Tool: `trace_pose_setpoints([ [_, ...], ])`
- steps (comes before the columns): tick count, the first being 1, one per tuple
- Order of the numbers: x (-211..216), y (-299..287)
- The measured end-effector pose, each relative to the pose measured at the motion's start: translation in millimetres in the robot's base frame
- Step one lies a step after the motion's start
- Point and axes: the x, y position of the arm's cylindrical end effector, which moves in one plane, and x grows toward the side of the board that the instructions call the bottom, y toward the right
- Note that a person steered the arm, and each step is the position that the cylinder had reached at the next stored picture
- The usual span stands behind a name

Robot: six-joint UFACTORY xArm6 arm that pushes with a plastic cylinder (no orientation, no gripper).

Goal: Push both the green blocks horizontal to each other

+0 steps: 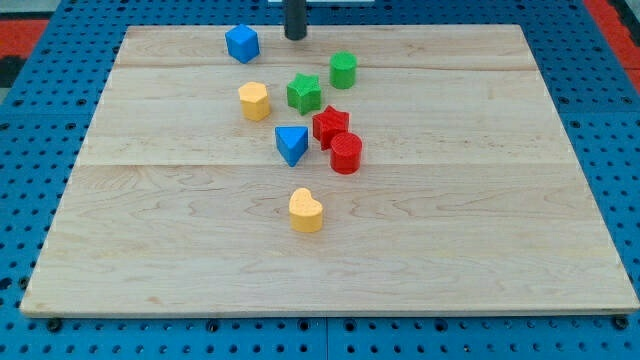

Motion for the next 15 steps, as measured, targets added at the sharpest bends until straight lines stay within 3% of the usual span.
trace_pose_setpoints([
  [2,57.2,-127.1],
  [4,96.9,11.3],
  [5,70.4,92.9],
  [6,56.8,110.3],
  [7,77.5,93.7],
  [9,170.9,75.0],
  [10,161.0,24.4],
  [12,131.5,-3.0],
  [13,174.6,-7.7],
  [15,148.7,-36.5],
])
